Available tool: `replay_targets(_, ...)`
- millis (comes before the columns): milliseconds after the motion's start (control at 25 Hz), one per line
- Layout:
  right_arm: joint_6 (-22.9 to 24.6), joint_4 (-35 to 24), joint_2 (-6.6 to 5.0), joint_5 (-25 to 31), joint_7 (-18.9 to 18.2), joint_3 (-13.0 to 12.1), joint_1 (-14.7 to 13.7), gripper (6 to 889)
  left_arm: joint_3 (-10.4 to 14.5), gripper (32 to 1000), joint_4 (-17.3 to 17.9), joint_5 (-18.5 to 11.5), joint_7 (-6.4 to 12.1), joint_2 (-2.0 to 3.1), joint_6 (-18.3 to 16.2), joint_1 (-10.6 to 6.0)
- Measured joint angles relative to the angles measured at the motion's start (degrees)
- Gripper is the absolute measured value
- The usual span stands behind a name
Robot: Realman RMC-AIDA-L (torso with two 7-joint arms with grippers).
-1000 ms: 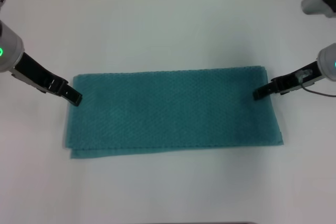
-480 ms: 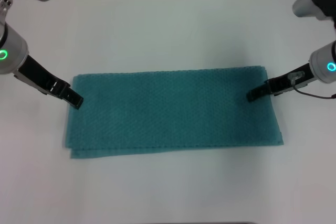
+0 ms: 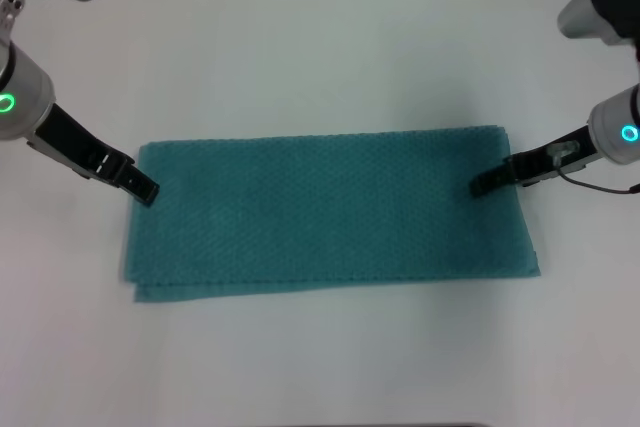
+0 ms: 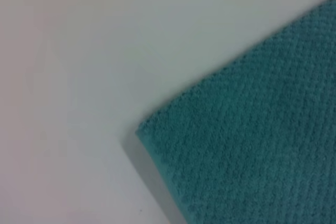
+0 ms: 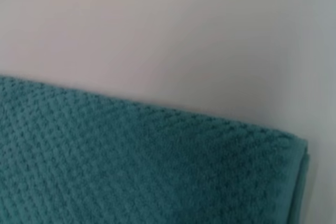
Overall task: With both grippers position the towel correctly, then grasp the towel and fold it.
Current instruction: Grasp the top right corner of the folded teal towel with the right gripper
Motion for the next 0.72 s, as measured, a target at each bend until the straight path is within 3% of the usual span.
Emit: replay_targets(720, -0.9, 0.6, 0.36, 0.0, -0.1, -0.1, -0.1, 803, 0.0, 893, -1.5, -0.2, 0.09, 0.0, -0.5, -0.35)
